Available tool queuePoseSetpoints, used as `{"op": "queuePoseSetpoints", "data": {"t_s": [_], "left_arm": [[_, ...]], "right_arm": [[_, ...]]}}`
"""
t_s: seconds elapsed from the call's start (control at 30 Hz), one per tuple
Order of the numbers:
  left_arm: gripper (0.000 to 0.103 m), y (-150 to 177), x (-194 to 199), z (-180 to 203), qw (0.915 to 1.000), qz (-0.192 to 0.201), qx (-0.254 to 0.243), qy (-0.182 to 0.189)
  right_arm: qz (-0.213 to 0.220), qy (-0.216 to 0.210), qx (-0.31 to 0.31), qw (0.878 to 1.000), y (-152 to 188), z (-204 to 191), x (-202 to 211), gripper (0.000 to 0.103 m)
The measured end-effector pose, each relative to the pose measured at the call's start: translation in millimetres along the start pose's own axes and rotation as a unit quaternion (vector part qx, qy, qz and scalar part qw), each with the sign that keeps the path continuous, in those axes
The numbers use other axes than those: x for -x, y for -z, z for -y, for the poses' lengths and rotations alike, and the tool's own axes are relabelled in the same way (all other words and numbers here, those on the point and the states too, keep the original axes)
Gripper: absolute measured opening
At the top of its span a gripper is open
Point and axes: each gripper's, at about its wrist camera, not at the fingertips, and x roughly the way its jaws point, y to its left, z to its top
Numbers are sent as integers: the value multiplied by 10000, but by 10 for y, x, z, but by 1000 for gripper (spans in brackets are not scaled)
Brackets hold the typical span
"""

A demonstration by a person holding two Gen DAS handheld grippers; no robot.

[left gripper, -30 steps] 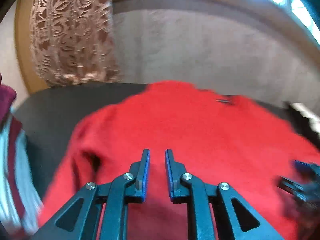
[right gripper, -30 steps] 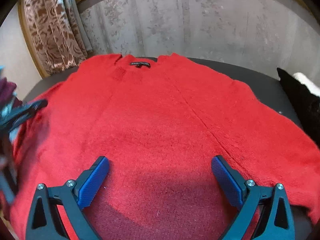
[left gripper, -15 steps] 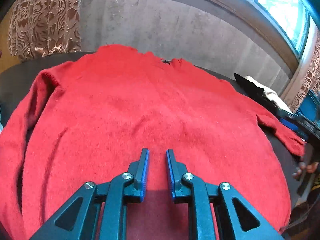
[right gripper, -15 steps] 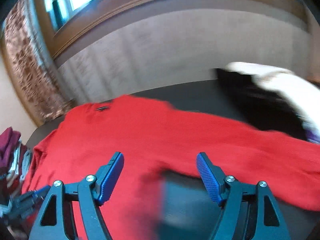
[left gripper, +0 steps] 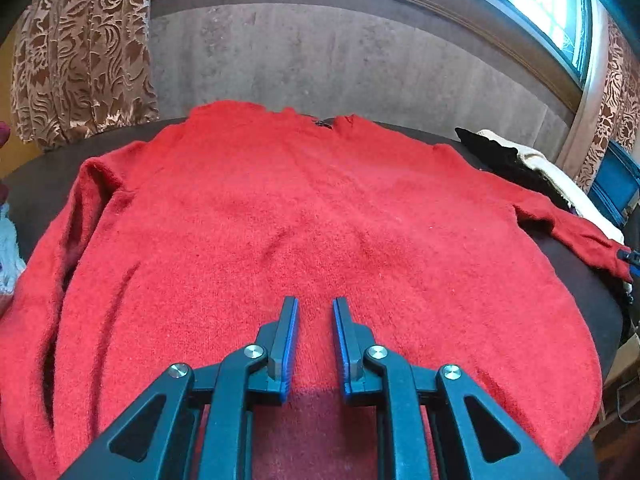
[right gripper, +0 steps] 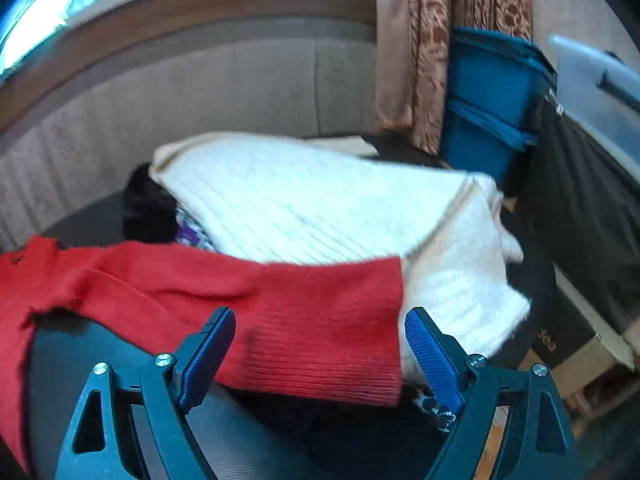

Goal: Fold clothes
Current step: 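Grasp the sweater sleeve cuff with the right gripper and lift it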

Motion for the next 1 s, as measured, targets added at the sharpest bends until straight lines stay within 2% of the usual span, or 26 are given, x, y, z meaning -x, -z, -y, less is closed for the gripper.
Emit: {"op": "queuePoseSetpoints", "data": {"t_s": [0.13, 0.17, 0.2, 0.23, 0.3, 0.4, 0.5, 0.57, 0.73, 0.87, 1.0], "left_arm": [[16, 11, 13, 2, 10000, 16, 38, -24], [16, 13, 16, 1, 10000, 18, 52, -23], [16, 14, 19, 2, 10000, 16, 71, -15], [16, 15, 23, 2, 10000, 15, 90, -6], [16, 9, 22, -14, 9999, 1, 125, 27], [16, 5, 22, -14, 9998, -21, 169, 52], [16, 5, 26, -40, 9996, -5, 239, 122], [16, -1, 28, -66, 9993, -3, 309, 200], [16, 11, 38, -125, 9978, 23, 512, 426], [16, 20, 41, -189, 9962, 43, 642, 579], [16, 28, 40, -220, 9945, 65, 771, 700]], "right_arm": [[-168, -102, 20, 9998, 103, -45, -30, 86], [-165, -75, 89, 9998, 116, -83, -13, 78], [-169, -82, 140, 9997, 123, -110, 6, 66], [-193, -110, 159, 9996, 124, -115, 21, 60], [-269, -147, 167, 9994, 128, -109, 41, 35], [-355, -359, 72, 9987, 107, -63, 145, 24], [-465, -944, -240, 9942, 35, -69, 310, 18], [-448, -1348, -446, 9889, -33, -115, 404, 18], [-386, -2707, -1093, 9557, -333, -442, 508, 18], [-308, -3500, -1212, 9284, -688, -1094, 490, 18], [-224, -3904, -1045, 9144, -1016, -1897, 446, 18]]}}
